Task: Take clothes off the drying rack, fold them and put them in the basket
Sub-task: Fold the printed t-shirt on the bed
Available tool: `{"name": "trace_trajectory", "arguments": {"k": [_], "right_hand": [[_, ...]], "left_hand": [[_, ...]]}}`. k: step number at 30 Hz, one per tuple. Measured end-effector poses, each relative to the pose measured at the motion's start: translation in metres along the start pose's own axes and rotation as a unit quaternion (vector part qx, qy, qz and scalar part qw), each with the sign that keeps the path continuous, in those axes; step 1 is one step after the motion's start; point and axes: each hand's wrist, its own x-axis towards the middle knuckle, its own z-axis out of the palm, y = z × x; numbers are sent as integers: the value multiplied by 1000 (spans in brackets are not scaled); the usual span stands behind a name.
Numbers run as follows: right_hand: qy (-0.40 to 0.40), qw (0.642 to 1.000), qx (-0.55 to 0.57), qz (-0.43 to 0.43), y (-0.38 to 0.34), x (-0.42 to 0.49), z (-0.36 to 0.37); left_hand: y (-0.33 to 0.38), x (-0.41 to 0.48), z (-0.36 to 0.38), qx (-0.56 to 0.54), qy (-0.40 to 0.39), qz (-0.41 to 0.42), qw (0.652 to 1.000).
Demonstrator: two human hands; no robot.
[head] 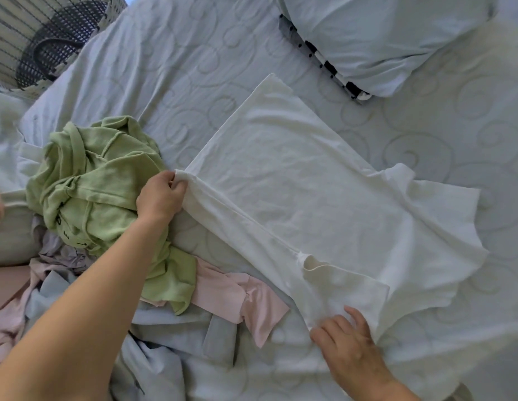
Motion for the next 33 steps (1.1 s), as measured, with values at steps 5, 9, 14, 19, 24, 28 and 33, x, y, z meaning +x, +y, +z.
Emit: {"name": "trace_trajectory", "arguments": {"k": [5,9,14,19,24,28,33], "right_hand": [[14,998,46,-41,17,7,-18],[94,993,44,62,61,35,-50],[168,956,14,240,139,78,-82],[139,907,53,393,200,87,-93],[134,902,63,405,217,82,-86],[149,893,97,414,222,83,-80],[196,896,120,379,219,88,-81]], "left_hand": [[31,-7,12,87,47,-23,995],[75,-23,32,104,56,137,984],[139,-21,55,159,-14,243,957],[196,3,64,238,-16,324,915],[229,35,64,326,-32,401,856],[238,60,61,361,-67,407,836],[245,73,57,346,-49,412,842]]}}
